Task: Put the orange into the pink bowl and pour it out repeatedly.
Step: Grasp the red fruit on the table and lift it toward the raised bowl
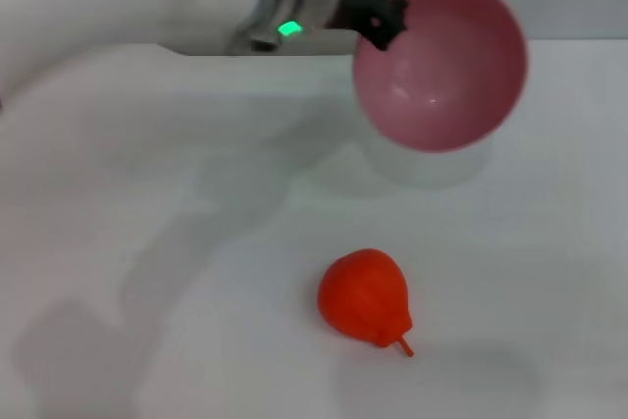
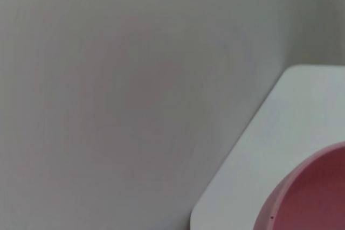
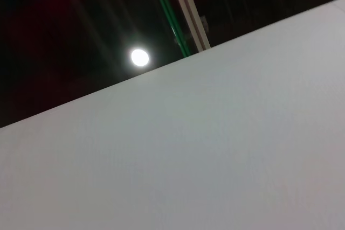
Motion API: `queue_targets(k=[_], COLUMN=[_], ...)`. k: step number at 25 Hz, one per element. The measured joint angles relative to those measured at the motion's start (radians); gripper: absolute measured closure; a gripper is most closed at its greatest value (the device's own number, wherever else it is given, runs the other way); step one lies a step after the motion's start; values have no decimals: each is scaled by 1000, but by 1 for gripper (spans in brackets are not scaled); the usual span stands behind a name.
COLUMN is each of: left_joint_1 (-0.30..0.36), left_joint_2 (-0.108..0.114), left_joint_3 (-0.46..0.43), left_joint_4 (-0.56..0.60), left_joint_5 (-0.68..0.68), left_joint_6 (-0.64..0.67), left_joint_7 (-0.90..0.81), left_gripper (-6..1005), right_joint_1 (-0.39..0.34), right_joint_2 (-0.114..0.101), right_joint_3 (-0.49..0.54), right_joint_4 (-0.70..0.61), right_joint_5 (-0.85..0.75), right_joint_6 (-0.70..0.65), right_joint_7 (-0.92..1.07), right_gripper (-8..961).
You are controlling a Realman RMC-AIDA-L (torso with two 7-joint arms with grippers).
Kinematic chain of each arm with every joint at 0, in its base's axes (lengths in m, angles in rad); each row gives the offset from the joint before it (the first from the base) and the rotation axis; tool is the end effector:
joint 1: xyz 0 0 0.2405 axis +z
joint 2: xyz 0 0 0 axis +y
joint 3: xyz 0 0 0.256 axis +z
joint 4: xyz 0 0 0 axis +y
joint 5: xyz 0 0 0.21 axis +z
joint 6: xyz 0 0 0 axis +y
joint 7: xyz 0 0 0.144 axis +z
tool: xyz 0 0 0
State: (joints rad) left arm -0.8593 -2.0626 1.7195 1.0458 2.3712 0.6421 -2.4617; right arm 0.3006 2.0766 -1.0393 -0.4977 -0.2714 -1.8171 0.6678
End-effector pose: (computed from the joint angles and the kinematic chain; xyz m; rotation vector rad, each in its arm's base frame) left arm -0.0614 0.4370 -0.0677 -2.4757 -0.2265 -0.0978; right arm 0.2639 0.2837 0.1343 -1.2495 -0.0725 1.5002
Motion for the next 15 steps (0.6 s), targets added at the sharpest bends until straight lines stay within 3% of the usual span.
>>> queue_targets(k=[2,4,6,11,15], left_joint_1=[-46,-72,-111,-90,-46], left_joint_2=[6,11,36,98,122], left_joint_3=[-184,-283,-469,-629,-667], left_joint_4=[-63,-103,-164,-153,-135], left_joint_5=[-27,-24,8,64,111], left_joint_6=[177,268,436,597,643], left_joint_7=[67,96,144,146,120], left_gripper=[956,956,956,955,955], right_joint_1=[0,-2,-4,-7,-3], right_joint_2=[-3,-6,-9,-42,-79], right_joint_3=[2,4,4,11,13], right_joint_4=[4,5,-2,-86,-248], right_joint_5=[-1,-7,-20,-152,-434], right_joint_6=[7,13,26,195,438], right_joint_7=[34,63,92,255,519], right_gripper=[458,458,458,458,458])
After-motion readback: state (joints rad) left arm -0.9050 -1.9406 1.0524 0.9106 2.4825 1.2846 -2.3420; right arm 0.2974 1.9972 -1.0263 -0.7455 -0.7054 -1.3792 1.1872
